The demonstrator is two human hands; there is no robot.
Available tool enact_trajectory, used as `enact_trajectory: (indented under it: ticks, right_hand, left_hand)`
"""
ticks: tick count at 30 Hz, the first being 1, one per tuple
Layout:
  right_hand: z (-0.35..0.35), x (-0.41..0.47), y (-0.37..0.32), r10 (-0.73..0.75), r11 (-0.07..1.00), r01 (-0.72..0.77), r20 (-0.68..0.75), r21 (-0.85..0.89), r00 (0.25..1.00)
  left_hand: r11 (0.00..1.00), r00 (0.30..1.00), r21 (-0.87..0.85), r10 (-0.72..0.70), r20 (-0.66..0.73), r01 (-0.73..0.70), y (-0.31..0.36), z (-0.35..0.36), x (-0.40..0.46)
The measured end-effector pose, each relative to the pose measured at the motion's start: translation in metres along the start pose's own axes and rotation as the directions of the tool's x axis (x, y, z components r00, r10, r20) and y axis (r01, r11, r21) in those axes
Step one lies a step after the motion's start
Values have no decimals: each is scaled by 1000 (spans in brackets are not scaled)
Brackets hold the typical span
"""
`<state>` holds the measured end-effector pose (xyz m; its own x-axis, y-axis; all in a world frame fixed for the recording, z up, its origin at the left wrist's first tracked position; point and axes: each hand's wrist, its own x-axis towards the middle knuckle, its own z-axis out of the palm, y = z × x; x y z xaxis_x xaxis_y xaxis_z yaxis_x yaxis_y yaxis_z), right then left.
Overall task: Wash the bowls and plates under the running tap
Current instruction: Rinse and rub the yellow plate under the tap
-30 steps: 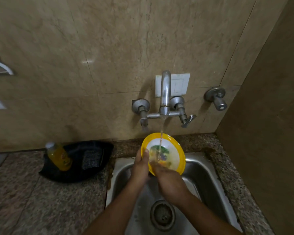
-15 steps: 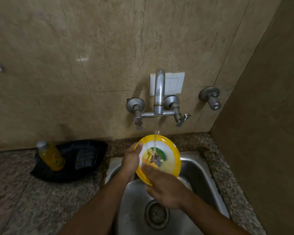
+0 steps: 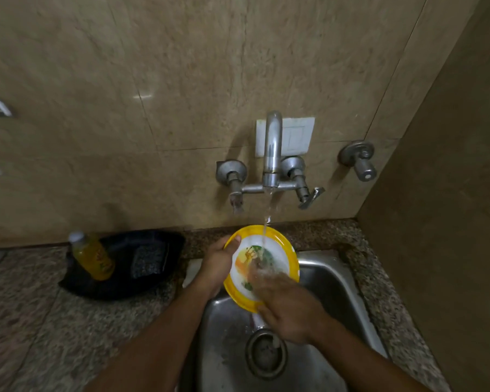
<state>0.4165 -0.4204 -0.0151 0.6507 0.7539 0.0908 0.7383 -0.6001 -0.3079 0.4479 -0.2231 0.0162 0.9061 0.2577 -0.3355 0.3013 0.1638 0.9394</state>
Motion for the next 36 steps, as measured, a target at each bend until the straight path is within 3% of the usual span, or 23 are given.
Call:
enact_trajectory:
  ticks: [2,5,8,10,12,15,18,21,24,26,28,31,36]
  right_hand:
    - [5,9,-21,8,998,-6,-49,56,999]
    - [-6,-2,-18,-46,993,40,52,107,998]
    - [-16,-12,3,-39,998,44,103,-46,994]
    - [-13,-5,5,-14,991,21,54,-134,998]
    - [-7,3,2,47,981,-54,-39,-188,998]
    - [-12,12,-2,147,964,-154,-51,-217,988]
    - [-12,16,-14,201,959,-216,-96,-184,975]
    - [2,21,-31,217,972,-221,-54,-82,975]
    - [11,12,-38,160,979,-150,-64,139,985]
    - [14,-4,-31,60,982,-51,-43,183,997]
    - [15,-18,-15,29,995,-24,-50,94,998]
    - [15,-16,-9,130,991,-129,-79,19,988]
    - [31,-8,-36,83,967,-81,5,241,997]
  left_hand:
    - [999,1000,33,7,24,-8,6,3,4]
    - [997,999,73,7,54,-10,11,-6,7]
    - [997,997,52,-51,51,48,11,-11,2]
    - [996,994,34,-89,61,87,15,-8,1]
    - [992,990,-64,-106,89,112,19,-3,1]
    - [967,981,-213,-110,161,143,16,10,-15]
    - [982,999,-183,-36,2,36,-7,26,-28]
    - [990,974,-93,86,-211,-107,-8,32,-33]
    - [990,956,-34,121,-266,-135,-4,26,-33]
    - [992,965,17,126,-231,-125,-6,15,-28]
    - [986,980,113,137,-144,-121,-7,6,-23]
    - [937,969,286,231,-82,-199,0,8,-23]
    - [832,944,472,330,3,-292,18,11,-18]
